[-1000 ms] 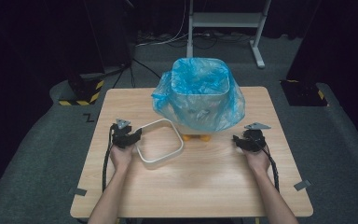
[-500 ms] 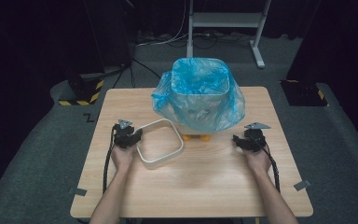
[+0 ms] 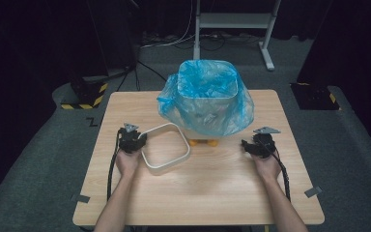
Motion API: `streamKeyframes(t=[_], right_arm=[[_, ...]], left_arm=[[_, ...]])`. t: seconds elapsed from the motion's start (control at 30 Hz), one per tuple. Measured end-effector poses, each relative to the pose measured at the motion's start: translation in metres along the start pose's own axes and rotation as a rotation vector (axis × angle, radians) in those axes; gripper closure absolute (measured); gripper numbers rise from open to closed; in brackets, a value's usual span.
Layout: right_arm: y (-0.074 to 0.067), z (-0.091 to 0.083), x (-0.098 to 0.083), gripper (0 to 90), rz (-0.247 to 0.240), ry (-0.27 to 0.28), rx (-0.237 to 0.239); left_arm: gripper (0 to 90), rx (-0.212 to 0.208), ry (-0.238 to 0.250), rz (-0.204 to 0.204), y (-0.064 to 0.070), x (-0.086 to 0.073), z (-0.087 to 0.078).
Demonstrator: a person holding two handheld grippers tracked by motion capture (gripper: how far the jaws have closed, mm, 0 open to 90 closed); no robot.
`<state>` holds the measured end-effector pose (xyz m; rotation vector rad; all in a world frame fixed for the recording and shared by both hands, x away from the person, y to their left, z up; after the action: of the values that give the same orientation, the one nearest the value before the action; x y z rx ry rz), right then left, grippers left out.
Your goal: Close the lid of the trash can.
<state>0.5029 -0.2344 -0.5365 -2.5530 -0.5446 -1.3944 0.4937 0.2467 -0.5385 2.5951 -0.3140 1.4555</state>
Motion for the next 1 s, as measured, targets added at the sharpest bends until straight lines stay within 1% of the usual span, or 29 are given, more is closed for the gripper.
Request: streamKeyframes(t=[0.03, 0.1, 0.37, 1.0], right_arm=[[0.0000, 0.0000, 0.0000, 42.1, 0.000, 0.000, 0.000], [0.0000, 0.0000, 0.0000, 41.9, 0.000, 0.000, -0.001], [0.0000, 0.0000, 0.0000, 41.4, 0.002, -0.001, -0.005], [0.0001, 0.0001, 0.0000, 40.7, 0.002, -0.001, -0.008]], left_arm=[[67.0, 0.000, -0.002, 0.001, 0.0005, 0.0000, 0.0004], [68.0, 0.004, -0.014, 0.016, 0.0013, 0.0001, 0.0014], [74.0, -0.001, -0.013, 0.019, 0.0019, 0.0001, 0.0014], [77.2, -0.006, -0.014, 0.021, 0.0023, 0.0001, 0.0015]])
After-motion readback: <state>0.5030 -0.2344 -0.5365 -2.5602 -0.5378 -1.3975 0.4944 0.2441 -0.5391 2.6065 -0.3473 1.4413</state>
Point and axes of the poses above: each handheld gripper's, and its own axes: z roughly forward along the jaws, x roughly out of its top, y roughly to its right, the point moved 2 cm from there along z, roughly forward along the jaws, and after that the axes turned 8 degrees about y, right-handed, at the moved point
